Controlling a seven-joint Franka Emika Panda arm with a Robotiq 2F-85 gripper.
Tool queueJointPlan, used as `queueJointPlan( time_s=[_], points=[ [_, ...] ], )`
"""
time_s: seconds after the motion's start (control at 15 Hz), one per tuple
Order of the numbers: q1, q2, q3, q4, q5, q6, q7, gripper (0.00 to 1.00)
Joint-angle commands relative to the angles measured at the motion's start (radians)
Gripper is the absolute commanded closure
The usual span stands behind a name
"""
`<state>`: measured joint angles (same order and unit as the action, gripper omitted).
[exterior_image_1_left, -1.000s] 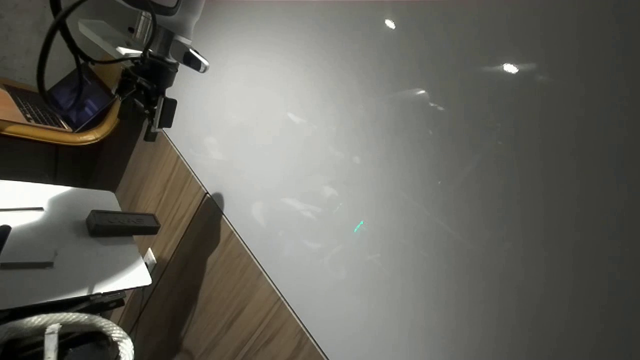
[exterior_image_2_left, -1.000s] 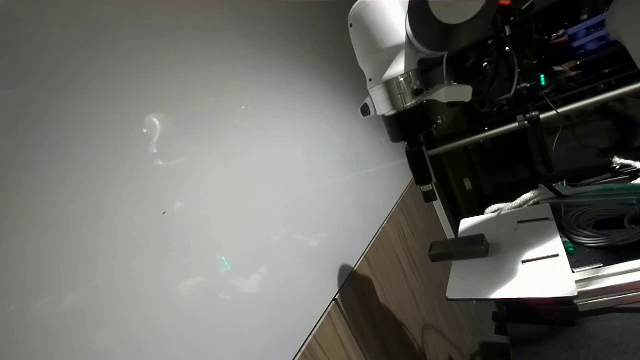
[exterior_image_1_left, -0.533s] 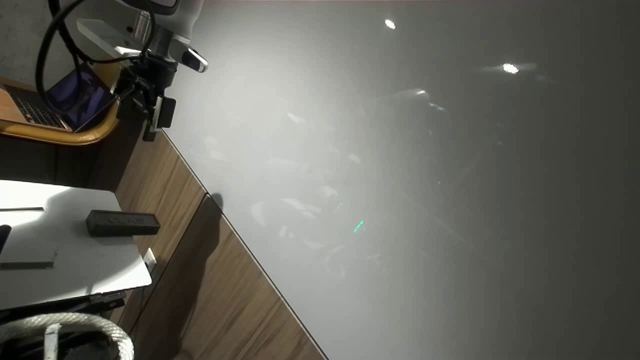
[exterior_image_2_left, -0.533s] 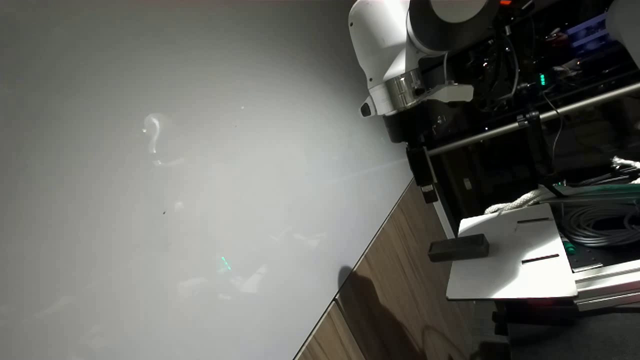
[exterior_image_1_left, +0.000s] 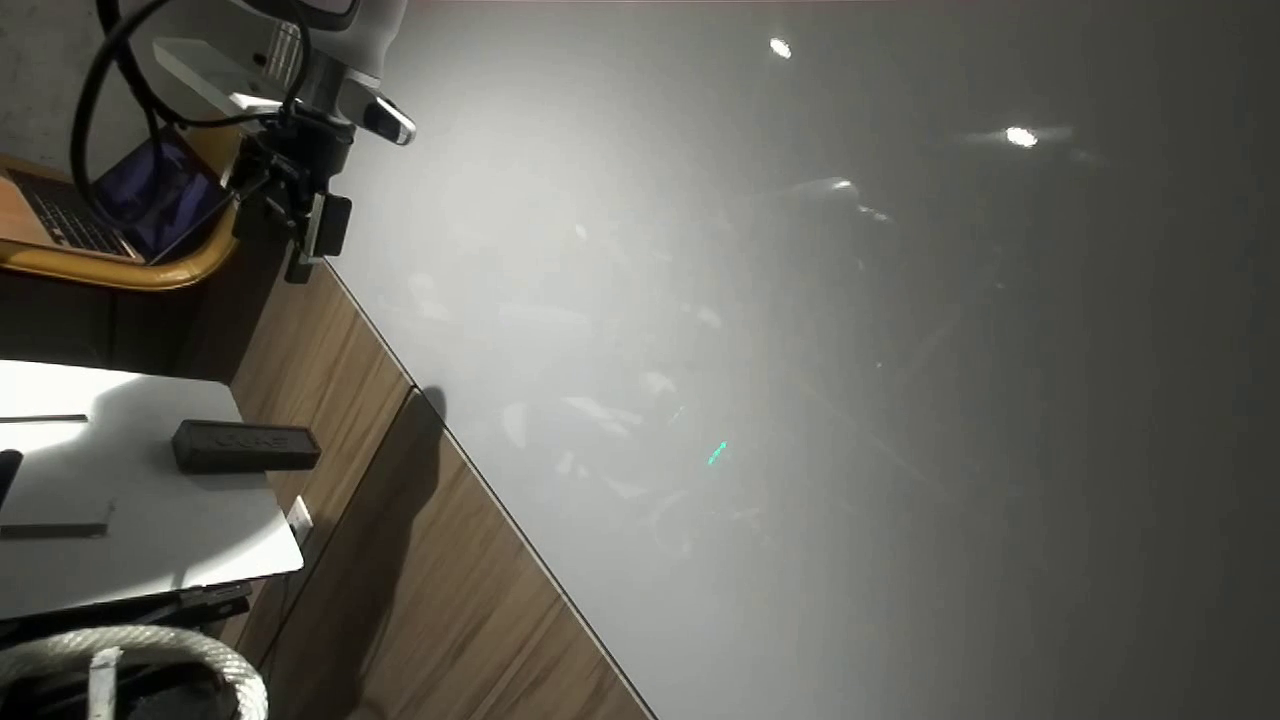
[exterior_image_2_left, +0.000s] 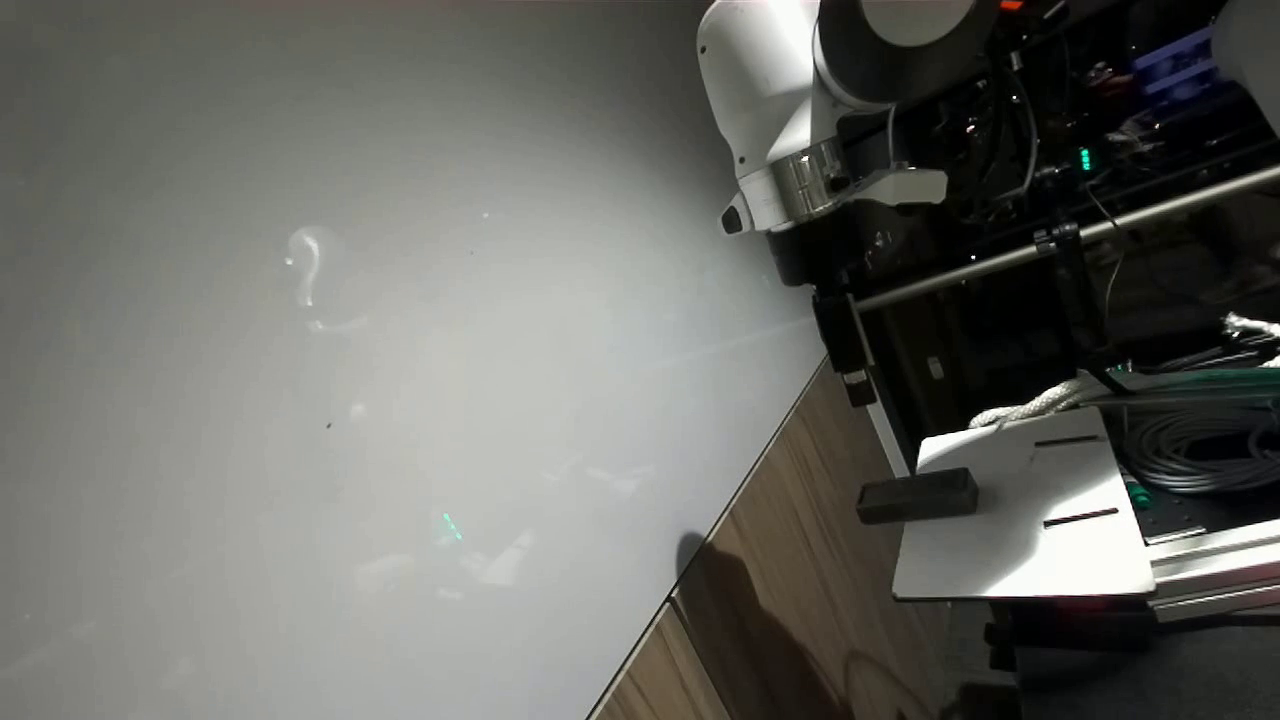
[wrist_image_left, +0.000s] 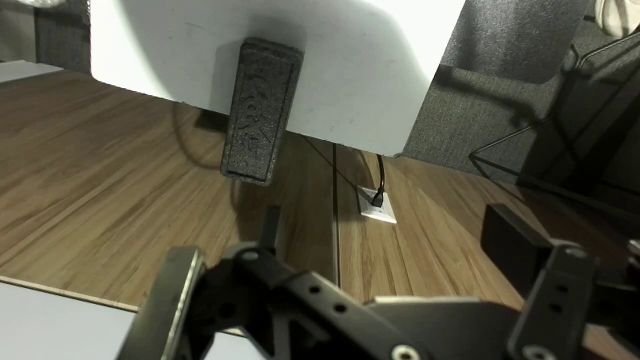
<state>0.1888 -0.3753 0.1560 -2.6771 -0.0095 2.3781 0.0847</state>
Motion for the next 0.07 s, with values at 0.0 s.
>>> queueJointPlan(
  time_s=[0.0],
  points=[
    [-0.006, -0.001, 0.007, 0.001, 0.004, -0.002, -0.003, 0.00]
  ],
)
